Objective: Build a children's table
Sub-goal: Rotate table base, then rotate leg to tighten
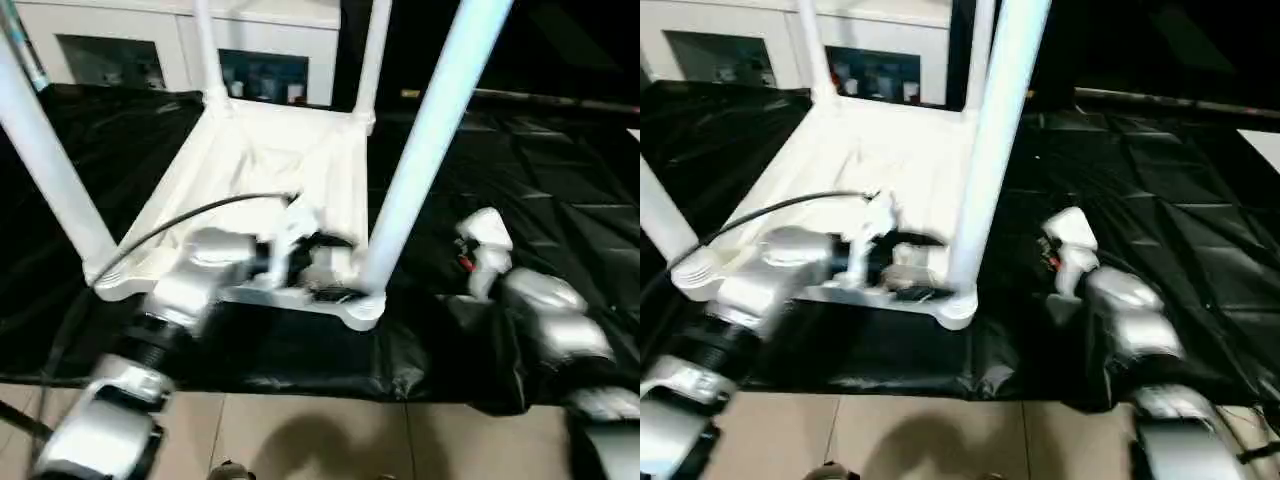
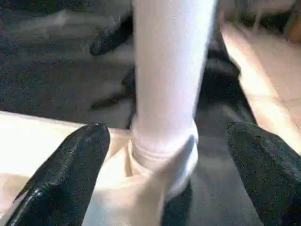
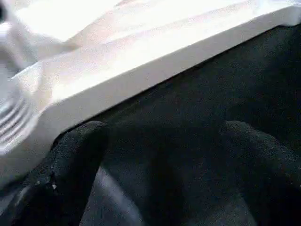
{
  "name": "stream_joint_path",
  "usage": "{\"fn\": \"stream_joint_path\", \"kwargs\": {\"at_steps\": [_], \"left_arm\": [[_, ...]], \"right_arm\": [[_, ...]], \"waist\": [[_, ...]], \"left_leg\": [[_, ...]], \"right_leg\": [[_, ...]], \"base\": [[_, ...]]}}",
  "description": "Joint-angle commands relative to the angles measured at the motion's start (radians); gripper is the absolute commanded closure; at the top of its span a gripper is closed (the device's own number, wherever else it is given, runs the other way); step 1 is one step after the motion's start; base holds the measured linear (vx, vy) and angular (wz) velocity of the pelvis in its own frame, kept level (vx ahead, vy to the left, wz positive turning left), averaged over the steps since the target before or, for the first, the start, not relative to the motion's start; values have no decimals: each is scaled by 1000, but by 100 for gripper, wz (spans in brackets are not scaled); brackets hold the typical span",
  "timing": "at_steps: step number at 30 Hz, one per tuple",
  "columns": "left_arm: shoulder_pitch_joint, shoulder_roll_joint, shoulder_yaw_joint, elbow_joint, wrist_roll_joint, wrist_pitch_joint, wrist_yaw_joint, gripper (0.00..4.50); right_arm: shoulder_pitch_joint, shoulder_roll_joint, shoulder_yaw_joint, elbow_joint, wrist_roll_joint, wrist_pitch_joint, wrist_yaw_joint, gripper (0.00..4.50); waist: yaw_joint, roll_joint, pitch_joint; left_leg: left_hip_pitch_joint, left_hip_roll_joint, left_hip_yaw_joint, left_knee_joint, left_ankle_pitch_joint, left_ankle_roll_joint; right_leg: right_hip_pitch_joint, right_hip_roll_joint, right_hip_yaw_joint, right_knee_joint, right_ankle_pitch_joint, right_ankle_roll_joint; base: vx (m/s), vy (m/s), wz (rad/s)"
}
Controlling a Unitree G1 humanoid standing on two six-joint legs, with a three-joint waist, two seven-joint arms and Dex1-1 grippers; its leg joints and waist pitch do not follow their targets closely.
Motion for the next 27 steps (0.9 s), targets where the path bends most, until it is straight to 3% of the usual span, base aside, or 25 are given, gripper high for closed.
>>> {"fn": "stream_joint_path", "kwargs": {"at_steps": [1,2,3,6,11,19,27], "left_arm": [[-25,21,-26,26,52,-43,-12,0],[-31,34,-34,39,71,-55,-12,30],[-39,53,-49,61,112,-88,6,30],[-52,65,-49,97,135,-98,13,63],[-66,67,-54,135,156,-119,27,108],[-75,50,-54,186,173,-147,-3,172],[-87,41,-50,217,176,-153,-25,233]], "right_arm": [[17,-35,17,-73,12,32,49,28],[34,-52,26,-110,16,48,69,26],[61,-76,34,-174,27,84,96,26],[116,-118,52,-302,44,155,148,26],[142,-133,56,-359,46,191,162,26],[181,-131,67,-449,50,269,132,26],[183,-129,75,-475,44,294,123,26]], "waist": [[4,3,-75],[5,8,-75],[6,14,-76],[6,12,-73],[4,18,-74],[5,22,-76],[5,23,-74]], "left_leg": [[10,10,6,-64,-217,53],[9,9,6,-62,-214,54],[9,10,4,-62,-209,52],[6,8,3,-64,-214,50],[10,11,3,-65,-233,39],[9,11,1,-65,-224,34],[9,10,2,-66,-240,30]], "right_leg": [[64,-41,30,-76,-111,-242],[63,-43,31,-75,-117,-239],[62,-45,31,-76,-126,-233],[64,-43,30,-80,-148,-218],[55,-46,31,-84,-174,-232],[58,-48,31,-80,-125,-247],[57,-48,31,-85,-161,-237]], "base": [[0,0,0],[0,0,0],[0,0,0],[0,0,0],[0,0,0],[0,0,0],[0,0,0]]}}
